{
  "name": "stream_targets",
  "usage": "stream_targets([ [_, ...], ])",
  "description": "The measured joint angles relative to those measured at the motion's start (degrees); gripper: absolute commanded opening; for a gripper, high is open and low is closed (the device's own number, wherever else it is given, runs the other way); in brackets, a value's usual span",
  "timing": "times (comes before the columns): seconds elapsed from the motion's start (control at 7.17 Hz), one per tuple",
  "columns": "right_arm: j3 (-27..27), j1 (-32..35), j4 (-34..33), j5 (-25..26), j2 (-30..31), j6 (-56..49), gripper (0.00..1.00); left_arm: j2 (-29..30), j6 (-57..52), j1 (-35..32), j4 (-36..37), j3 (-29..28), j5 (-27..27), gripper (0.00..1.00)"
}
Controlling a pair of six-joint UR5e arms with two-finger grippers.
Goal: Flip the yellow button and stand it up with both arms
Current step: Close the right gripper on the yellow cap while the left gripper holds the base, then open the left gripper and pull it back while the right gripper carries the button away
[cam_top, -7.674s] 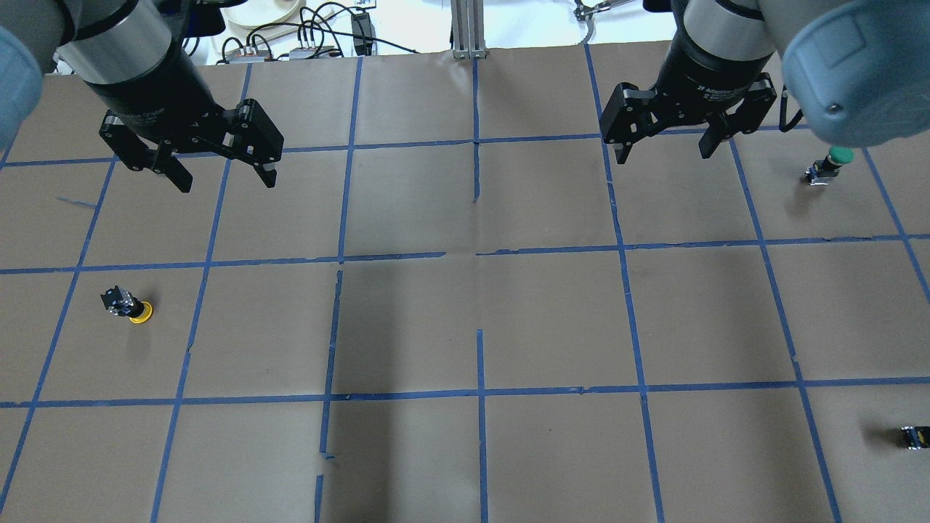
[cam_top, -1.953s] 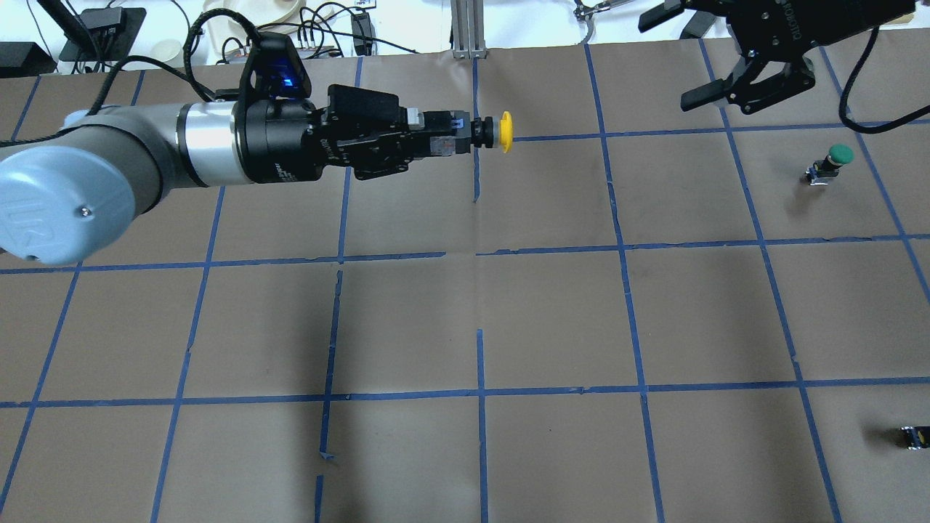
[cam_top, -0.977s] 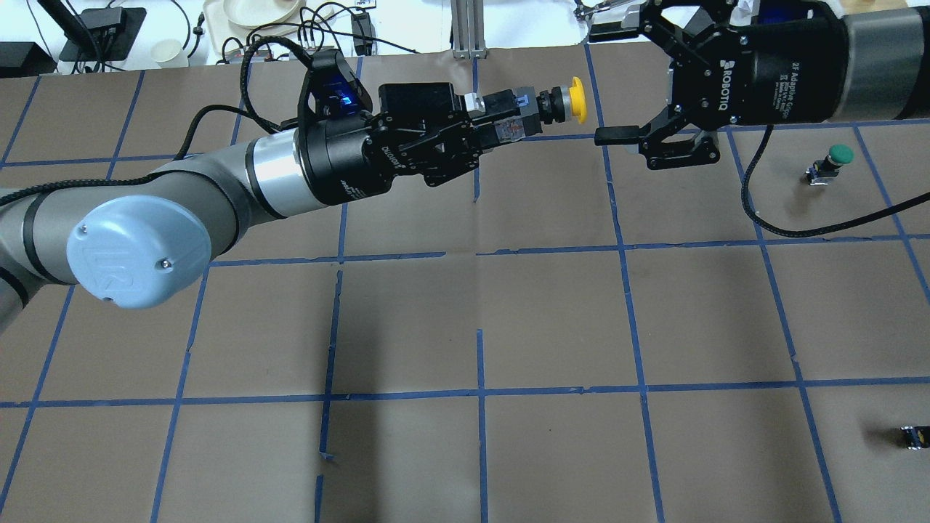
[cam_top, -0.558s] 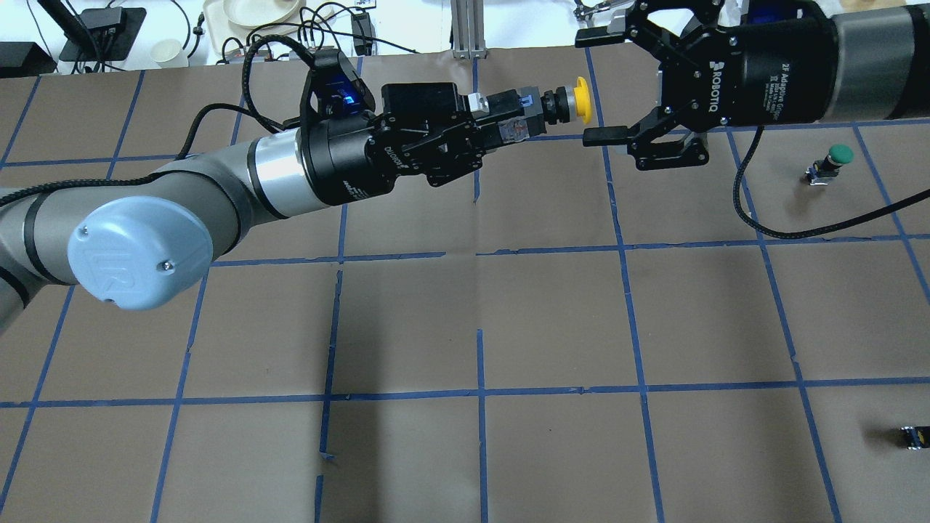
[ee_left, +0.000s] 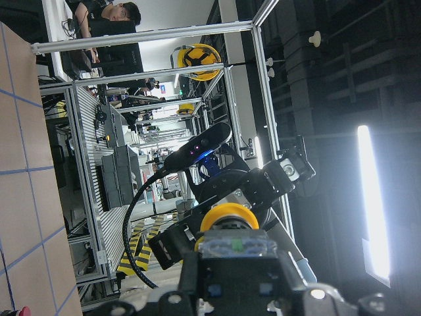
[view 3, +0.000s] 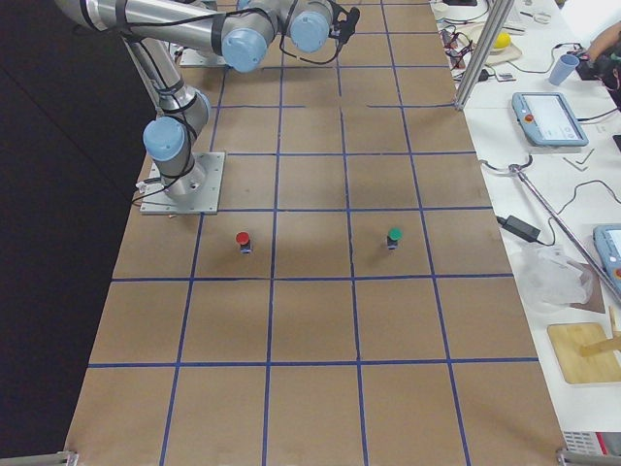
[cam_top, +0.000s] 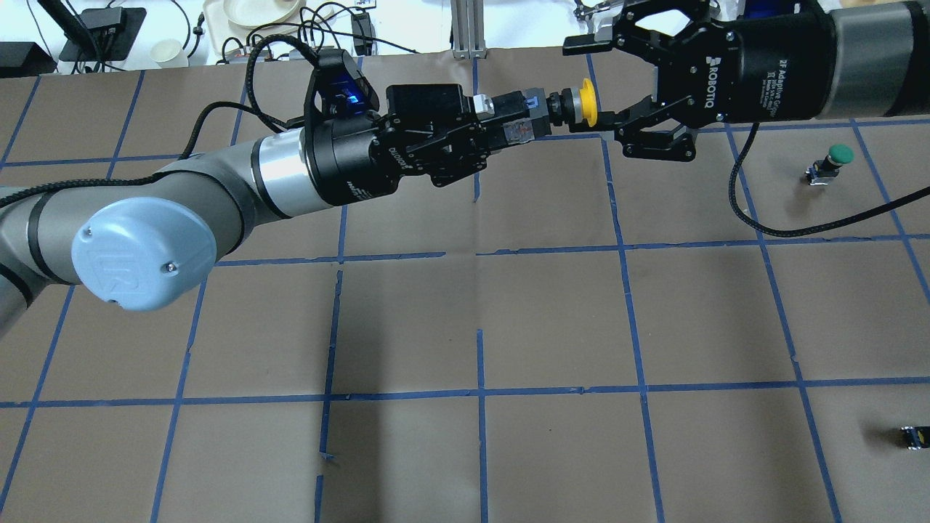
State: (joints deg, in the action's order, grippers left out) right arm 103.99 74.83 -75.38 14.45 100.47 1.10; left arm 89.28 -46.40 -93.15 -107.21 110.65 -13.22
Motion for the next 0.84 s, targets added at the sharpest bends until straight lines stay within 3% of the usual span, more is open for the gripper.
stream_targets([
  [0.14, 0.0, 0.0, -0.4, 0.1, 0.0, -0.1, 0.29, 0.0, 0.0, 0.0, 0.1, -0.1, 0.0, 0.05],
  [0.28, 0.0, 0.0, -0.6, 0.3, 0.1, -0.2, 0.29, 0.1, 0.0, 0.0, 0.1, -0.1, 0.0, 0.85],
  [0.42, 0.0, 0.0, -0.6, 0.3, 0.2, -0.2, 0.29, 0.2, -0.1, 0.0, 0.2, -0.1, 0.1, 1.00],
  [0.84, -0.1, 0.0, -0.6, 0.5, 0.2, -0.2, 0.29, 0.8, -0.1, 0.0, 1.5, -0.1, 0.5, 1.00],
])
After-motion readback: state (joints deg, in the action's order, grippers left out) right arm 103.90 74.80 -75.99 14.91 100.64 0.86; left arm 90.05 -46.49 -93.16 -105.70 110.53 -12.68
